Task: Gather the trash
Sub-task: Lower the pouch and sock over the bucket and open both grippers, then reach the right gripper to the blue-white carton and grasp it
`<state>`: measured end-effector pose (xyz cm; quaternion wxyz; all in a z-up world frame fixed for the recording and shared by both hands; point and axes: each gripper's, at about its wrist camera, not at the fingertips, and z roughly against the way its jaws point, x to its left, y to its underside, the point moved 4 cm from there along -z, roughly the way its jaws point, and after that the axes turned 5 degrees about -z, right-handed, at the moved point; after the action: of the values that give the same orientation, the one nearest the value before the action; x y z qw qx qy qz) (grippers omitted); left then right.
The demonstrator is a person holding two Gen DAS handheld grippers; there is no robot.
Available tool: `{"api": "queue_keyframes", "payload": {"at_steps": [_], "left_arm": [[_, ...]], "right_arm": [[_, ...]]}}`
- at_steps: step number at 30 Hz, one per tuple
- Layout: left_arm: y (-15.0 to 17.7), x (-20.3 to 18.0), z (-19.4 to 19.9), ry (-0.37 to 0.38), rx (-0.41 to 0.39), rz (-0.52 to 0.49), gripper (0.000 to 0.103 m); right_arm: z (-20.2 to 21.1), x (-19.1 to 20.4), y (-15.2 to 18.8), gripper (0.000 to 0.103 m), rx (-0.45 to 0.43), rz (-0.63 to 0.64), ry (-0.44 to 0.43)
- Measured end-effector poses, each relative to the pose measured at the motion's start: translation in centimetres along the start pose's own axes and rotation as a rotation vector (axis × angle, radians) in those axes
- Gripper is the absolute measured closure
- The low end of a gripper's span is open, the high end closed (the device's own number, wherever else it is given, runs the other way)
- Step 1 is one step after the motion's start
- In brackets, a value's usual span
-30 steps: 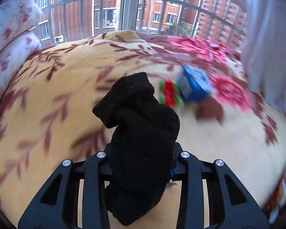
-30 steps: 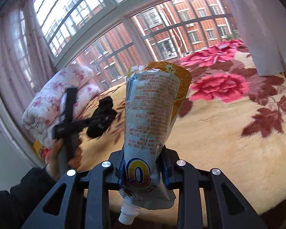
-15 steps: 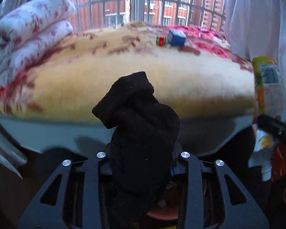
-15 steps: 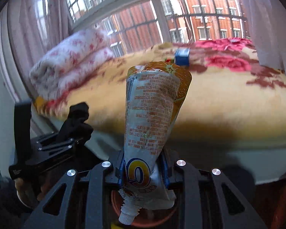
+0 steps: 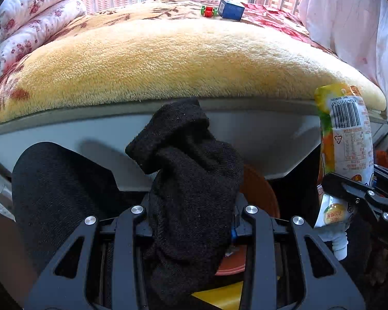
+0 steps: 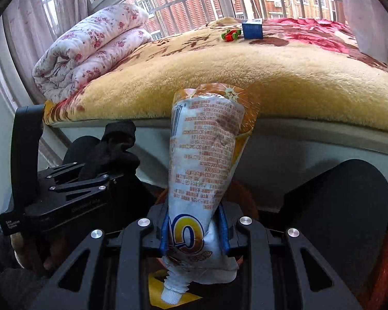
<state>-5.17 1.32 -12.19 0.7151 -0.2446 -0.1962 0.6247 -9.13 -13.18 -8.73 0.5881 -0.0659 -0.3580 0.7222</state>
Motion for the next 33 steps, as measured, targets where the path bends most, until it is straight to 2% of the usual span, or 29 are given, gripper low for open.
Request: {"api": "queue_keyframes", "payload": {"at_steps": [11, 12, 13, 14, 15, 16, 27, 33], "left_arm": [[0.5, 0.2, -0.8, 0.015, 0.028, 0.01, 0.066], [0.5, 0.1, -0.8, 0.014, 0.029, 0.008, 0.062], [0.3, 0.1, -0.9, 0.001, 0.03, 0.006, 0.05], [0.2, 0.1, -1.0, -0.018, 0.035, 0.002, 0.039], [0.1, 0.1, -1.1, -0.03, 0.032, -0.002, 0.017], [0.0, 0.2, -1.0, -0.044, 0.01, -0.004, 0.014], [-0.2, 0.6, -0.2, -0.005, -0.03, 0.019, 0.014], [-2.4, 0.8, 1.6, -0.006, -0.084, 0.013, 0.014]], "right_arm": [[-0.9, 0.2, 0.4, 0.072, 0.034, 0.008, 0.008], [-1.0, 0.2, 0.3, 0.069, 0.035, 0.01, 0.009], [-1.1, 0.3, 0.3, 0.062, 0.035, 0.012, 0.013], [-1.1, 0.3, 0.2, 0.042, 0.033, 0.015, 0.016], [-1.0, 0.2, 0.0, 0.035, 0.022, 0.016, 0.025], [-0.8, 0.0, -0.1, 0.035, 0.008, 0.015, 0.035], [1.2, -2.5, -1.5, 0.035, -0.054, -0.037, 0.053], [3.2, -3.1, -4.3, 0.035, -0.115, -0.035, 0.038]]}}
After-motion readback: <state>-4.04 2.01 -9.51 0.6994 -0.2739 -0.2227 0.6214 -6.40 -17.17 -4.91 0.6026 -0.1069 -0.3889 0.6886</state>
